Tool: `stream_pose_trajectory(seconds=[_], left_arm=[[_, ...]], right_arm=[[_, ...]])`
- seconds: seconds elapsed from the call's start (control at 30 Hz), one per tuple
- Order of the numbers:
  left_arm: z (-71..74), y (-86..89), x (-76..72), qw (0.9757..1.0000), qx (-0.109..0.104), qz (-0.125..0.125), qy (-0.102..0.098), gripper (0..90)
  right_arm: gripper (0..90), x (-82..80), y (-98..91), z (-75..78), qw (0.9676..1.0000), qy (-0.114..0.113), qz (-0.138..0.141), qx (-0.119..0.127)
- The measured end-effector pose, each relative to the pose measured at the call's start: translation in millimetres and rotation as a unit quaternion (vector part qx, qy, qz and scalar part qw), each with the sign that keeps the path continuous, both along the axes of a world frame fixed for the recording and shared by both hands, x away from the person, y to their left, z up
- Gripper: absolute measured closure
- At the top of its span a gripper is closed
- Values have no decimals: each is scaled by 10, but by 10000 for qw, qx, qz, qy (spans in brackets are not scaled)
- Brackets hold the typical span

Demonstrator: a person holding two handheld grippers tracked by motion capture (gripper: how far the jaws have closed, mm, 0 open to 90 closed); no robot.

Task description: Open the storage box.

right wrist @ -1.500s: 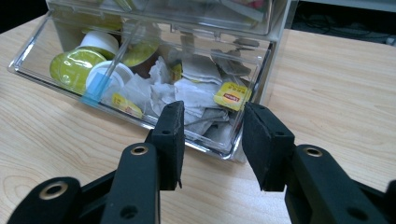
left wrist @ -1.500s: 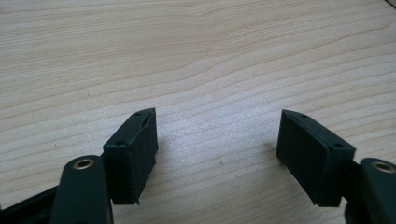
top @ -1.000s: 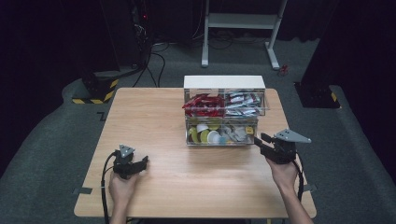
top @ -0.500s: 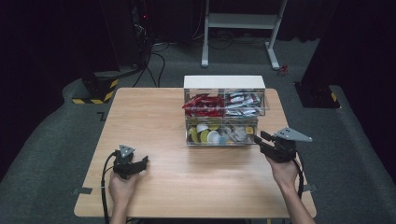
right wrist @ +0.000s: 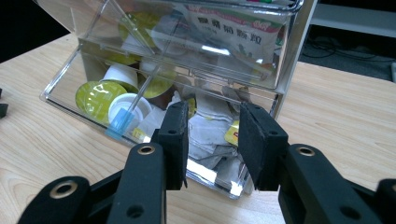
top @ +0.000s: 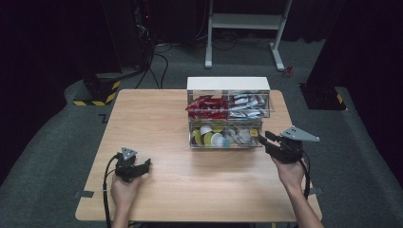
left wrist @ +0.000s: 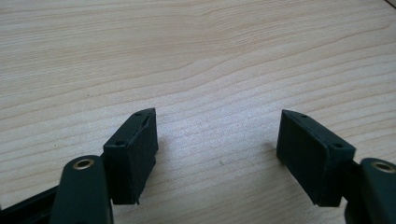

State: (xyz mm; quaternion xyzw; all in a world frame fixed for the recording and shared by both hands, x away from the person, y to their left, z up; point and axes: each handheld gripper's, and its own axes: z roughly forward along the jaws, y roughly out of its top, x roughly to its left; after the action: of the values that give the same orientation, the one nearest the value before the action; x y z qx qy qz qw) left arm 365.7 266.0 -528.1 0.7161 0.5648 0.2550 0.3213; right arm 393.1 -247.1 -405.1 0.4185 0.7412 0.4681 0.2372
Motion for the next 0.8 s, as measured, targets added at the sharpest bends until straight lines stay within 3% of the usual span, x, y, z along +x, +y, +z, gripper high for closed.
stream_pose_trajectory(seconds=[0.5, 0.8], left_arm=[[0, 0, 0, 10000, 1, -1, 0, 295], [0, 0, 0, 10000, 1, -1, 1, 295]], right_arm=[[623, 7, -15, 148, 10000, -38, 35, 20], [629, 26, -17, 319, 9998, -135, 99, 100]])
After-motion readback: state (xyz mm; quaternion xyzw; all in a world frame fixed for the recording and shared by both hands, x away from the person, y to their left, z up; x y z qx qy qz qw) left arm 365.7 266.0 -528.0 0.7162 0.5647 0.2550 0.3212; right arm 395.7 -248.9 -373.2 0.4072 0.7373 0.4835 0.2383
